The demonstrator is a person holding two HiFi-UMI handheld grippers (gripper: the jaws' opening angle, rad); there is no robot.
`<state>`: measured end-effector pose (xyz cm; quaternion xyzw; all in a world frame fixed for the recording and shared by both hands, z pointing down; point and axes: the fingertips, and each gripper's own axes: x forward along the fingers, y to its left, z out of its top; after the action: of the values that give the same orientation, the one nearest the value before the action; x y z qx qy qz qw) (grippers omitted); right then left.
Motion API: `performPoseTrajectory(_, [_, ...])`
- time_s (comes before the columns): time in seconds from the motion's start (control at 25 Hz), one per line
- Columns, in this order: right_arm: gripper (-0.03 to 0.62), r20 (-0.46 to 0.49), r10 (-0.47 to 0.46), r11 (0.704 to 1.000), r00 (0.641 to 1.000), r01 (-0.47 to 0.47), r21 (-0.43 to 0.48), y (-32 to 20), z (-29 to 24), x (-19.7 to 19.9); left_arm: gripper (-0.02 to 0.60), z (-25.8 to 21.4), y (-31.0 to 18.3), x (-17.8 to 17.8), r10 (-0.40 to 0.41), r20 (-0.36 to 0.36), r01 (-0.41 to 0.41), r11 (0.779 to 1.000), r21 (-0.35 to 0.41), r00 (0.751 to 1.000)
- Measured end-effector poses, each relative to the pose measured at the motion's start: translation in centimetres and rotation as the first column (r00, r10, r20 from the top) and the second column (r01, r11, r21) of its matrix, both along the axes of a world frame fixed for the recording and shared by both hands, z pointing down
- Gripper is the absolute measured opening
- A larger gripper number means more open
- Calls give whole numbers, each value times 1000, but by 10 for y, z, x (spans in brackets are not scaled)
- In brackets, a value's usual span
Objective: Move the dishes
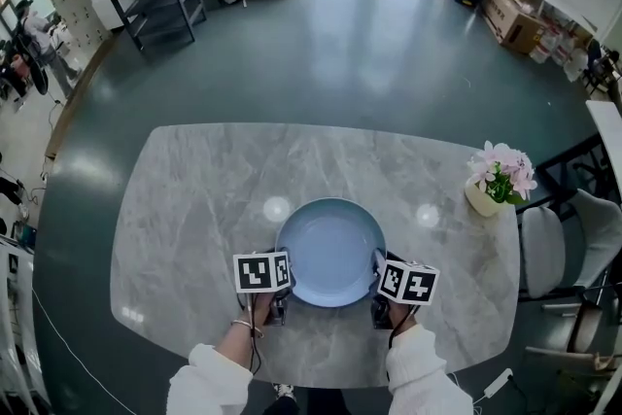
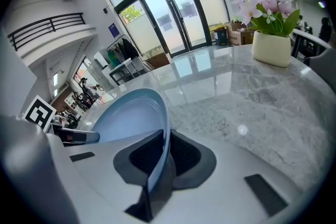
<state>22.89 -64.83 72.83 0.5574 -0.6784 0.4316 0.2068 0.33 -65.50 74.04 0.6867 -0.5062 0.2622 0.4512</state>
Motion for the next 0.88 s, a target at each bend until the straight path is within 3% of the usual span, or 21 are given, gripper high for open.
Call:
performPoseTrajectory(0.48, [98,18,-8,1000,1000,8,3,0,12,0,32,-1,-5,3,34,-14,-34,999,35,999])
performPoseTrajectory(0.56, [105,23,-14,1000,1000,14,13,-2,11,-2,57,0,-4,4,39,-23,-38,999,37,999])
performPoseTrajectory(0.68, [164,12,-12,1000,1000,12,20,-3,8,-2,119,1,-4,6,48,-40,-46,998,43,998])
performPoseTrajectory(0.88, [211,27,5,999,1000,-6,35,0,3,0,141,-9,-4,5,38,-42,-35,997,71,998])
